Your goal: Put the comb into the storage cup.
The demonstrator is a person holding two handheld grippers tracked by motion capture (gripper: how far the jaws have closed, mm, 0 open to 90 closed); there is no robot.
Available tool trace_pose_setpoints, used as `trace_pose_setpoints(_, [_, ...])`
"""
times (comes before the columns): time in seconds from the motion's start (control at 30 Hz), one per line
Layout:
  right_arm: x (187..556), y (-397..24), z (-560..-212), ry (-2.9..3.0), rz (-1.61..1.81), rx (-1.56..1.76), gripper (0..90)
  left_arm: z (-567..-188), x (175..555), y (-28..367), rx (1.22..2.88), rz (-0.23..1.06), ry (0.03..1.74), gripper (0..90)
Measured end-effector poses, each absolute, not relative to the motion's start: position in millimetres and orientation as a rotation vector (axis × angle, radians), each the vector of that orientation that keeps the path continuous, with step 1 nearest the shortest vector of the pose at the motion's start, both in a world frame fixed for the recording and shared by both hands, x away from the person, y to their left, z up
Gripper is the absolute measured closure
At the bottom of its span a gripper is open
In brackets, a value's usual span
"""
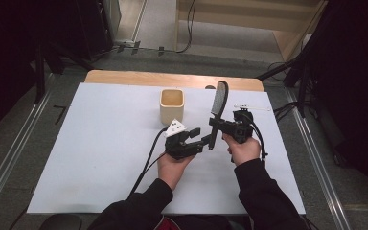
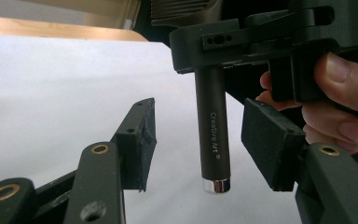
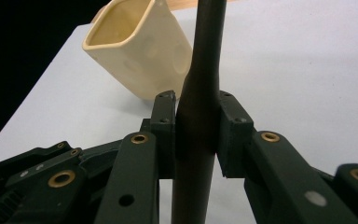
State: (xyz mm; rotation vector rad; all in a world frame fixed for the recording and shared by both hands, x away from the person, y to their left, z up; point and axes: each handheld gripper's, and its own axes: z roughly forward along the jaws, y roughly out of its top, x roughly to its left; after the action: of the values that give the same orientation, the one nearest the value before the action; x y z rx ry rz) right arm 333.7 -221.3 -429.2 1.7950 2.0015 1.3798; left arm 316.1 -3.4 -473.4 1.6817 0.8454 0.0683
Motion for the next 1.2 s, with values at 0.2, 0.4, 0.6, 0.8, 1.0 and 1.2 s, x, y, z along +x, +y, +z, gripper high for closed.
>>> trace_pose_setpoints(0.2, [333.1, -220.3, -429.0, 2.003, 1.378, 1.788, 69.9, -470.2, 316.1, 1.6, 1.712, 0.044, 0.848, 41.6])
trace_pose_setpoints(0.4, [332.8, -218.9, -429.4, 2.009, 1.376, 1.778, 69.9, -465.8, 315.0, 5.4, 1.731, 0.006, 0.836, 38.4])
trace_pose_setpoints(0.6, [331.7, -217.8, -429.1, 2.012, 1.374, 1.760, 69.9, -459.8, 316.5, 11.6, 1.783, -0.005, 0.823, 36.3])
trace_pose_setpoints(0.8, [329.5, -214.3, -428.4, 2.013, 1.363, 1.716, 69.9, -458.1, 316.1, 16.6, 1.829, -0.027, 0.817, 36.2])
trace_pose_setpoints(1.0, [327.8, -212.1, -429.6, 2.006, 1.359, 1.688, 69.9, -457.3, 315.3, 21.3, 1.883, -0.042, 0.799, 34.6])
trace_pose_setpoints(1.2, [325.9, -209.9, -430.5, 2.000, 1.355, 1.658, 69.9, -455.7, 314.7, 25.5, 1.930, -0.045, 0.788, 34.6])
